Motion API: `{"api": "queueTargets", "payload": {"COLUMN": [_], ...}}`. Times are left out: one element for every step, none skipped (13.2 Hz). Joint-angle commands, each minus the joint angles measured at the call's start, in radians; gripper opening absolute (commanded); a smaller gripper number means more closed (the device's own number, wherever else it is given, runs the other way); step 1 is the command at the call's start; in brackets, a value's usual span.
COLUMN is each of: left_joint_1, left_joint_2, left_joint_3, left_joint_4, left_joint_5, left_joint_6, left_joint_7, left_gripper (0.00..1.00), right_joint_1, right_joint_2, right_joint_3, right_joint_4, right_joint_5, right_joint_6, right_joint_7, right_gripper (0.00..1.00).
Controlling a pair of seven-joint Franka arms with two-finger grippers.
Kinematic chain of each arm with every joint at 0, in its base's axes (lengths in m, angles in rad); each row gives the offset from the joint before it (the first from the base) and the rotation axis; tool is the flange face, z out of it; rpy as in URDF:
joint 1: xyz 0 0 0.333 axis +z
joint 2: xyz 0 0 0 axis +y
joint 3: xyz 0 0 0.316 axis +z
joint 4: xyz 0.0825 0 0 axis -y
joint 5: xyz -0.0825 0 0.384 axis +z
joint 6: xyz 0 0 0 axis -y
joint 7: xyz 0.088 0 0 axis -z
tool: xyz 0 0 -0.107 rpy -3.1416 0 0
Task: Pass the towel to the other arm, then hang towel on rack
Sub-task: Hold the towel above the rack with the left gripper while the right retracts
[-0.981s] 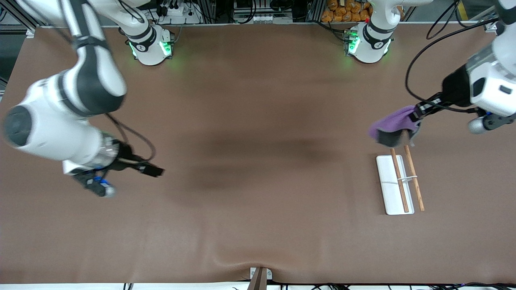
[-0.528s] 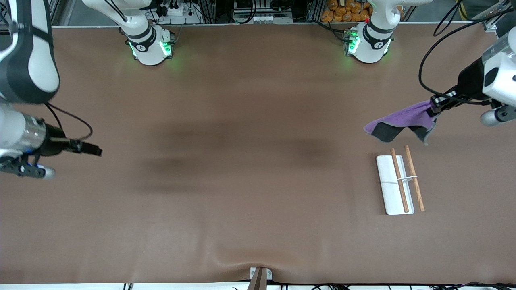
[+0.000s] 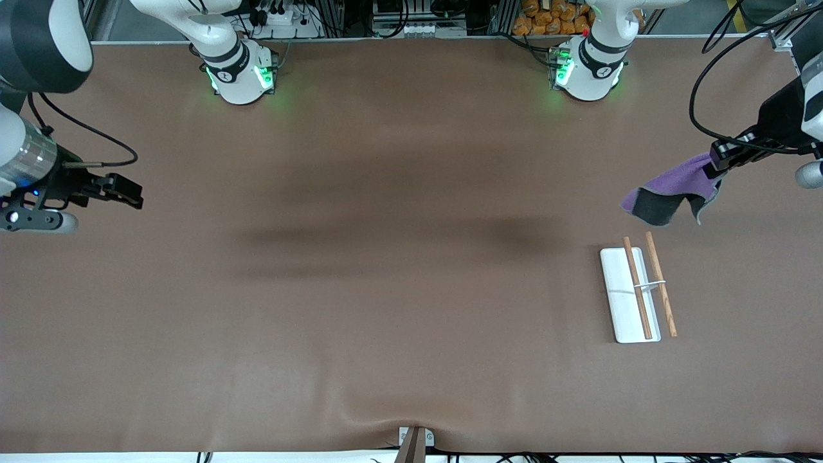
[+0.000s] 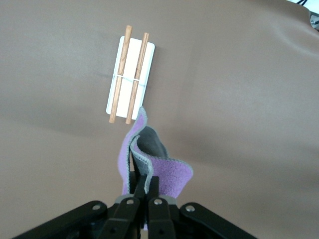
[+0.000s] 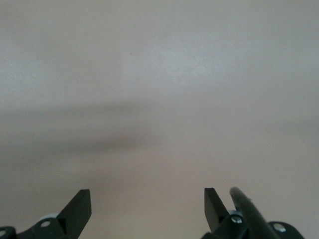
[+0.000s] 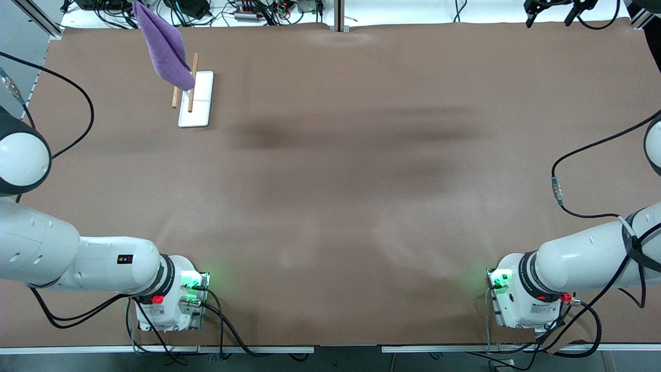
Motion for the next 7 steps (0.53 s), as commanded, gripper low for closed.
{"api": "queueTargets", "payload": {"left_joint_1": [0.01, 0.013, 0.025, 0.028, 0.033, 0.046, 0.051], "left_joint_2": [-0.01, -0.01, -0.008, -0.005, 0.0, 0.006, 0.019], "left_joint_3": [-0.003, -0.003, -0.005, -0.005, -0.005, -0.005, -0.006], "left_joint_4": [-0.008, -0.008, -0.01, -0.01, -0.01, -0.01, -0.01], "left_joint_5": [0.022, 0.032, 0.047, 0.052, 0.052, 0.052, 0.052], "left_joint_6": [-0.025, -0.026, -0.026, -0.026, -0.026, -0.026, -0.023], "left_joint_7": [0.03, 0.039, 0.054, 0.073, 0.085, 0.087, 0.087], "left_gripper": [0.0, 0.0, 0.0, 0.0, 0.0, 0.0, 0.0], "right_joint_1": [-0.016, -0.025, -0.032, -0.045, -0.049, -0.051, -0.052], "right_joint_2": [-0.061, -0.065, -0.067, -0.076, -0.091, -0.093, -0.093], "right_joint_3": [0.001, -0.001, -0.001, -0.001, -0.001, -0.002, -0.013], "right_joint_4": [-0.026, -0.025, -0.025, -0.025, -0.025, -0.023, -0.018], "right_joint_5": [-0.004, 0.007, 0.022, 0.03, 0.045, 0.051, 0.052], "right_joint_6": [-0.035, -0.043, -0.051, -0.054, -0.066, -0.083, -0.089], "right_joint_7": [-0.023, -0.025, -0.026, -0.026, -0.026, -0.026, -0.039], "right_gripper": [1.0, 1.0, 1.0, 1.0, 1.0, 1.0, 1.0]}}
